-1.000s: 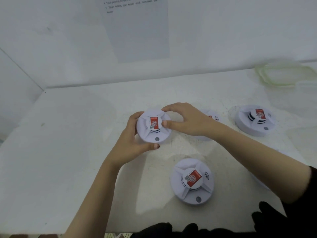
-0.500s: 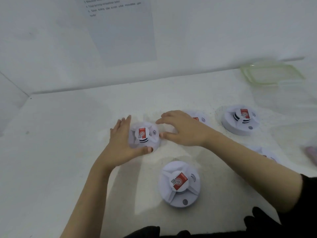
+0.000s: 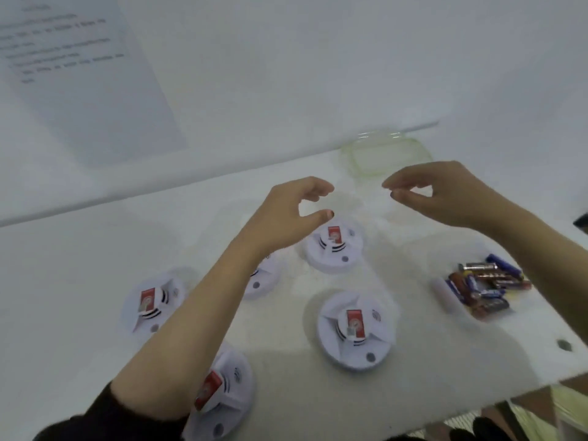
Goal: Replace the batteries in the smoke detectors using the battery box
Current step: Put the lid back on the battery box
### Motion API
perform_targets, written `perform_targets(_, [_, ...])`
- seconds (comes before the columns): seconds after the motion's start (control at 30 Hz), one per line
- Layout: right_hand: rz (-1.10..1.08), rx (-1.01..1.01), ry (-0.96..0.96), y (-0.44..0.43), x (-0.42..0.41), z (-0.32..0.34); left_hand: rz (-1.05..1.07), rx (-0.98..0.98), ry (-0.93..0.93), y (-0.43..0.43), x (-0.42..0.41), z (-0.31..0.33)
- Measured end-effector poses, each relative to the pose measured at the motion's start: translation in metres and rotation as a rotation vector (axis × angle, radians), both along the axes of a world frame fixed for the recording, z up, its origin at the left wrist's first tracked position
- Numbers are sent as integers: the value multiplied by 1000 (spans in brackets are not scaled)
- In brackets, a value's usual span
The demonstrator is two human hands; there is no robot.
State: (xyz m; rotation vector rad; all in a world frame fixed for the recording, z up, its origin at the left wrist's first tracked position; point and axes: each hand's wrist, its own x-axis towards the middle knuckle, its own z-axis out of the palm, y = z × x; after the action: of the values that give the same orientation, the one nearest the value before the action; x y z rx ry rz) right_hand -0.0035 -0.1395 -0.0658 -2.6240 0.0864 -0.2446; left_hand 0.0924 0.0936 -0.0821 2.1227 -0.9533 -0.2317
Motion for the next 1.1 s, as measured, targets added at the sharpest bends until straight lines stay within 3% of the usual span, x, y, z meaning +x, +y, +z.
perform_targets(0.13, [-117,-22,34,-75,10,2,-11,102,-12,-69,22,-17])
perform_targets(0.27, [-210,92,109,-134,35,-6,11,240,-73,-115,52,-35])
perform_targets(0.4, [-210,424,129,-169,55,-18,57,363,-191,-141,71,-53])
perform_targets(0.63, [-135,458,264,-189,70,-41,126,418,-444,-156,78,-61])
perform_targets(0.8, [-53,517,234,-198,71,-46,136,118,-336,-157,72,-50])
perform_targets(1.0, [-87,460,-77,-199,77,-42,230,-269,-437,-170,66,2])
perform_targets(1.1, [-27,585,-126,-198,65,-26,249,-445,-413,-175,57,27])
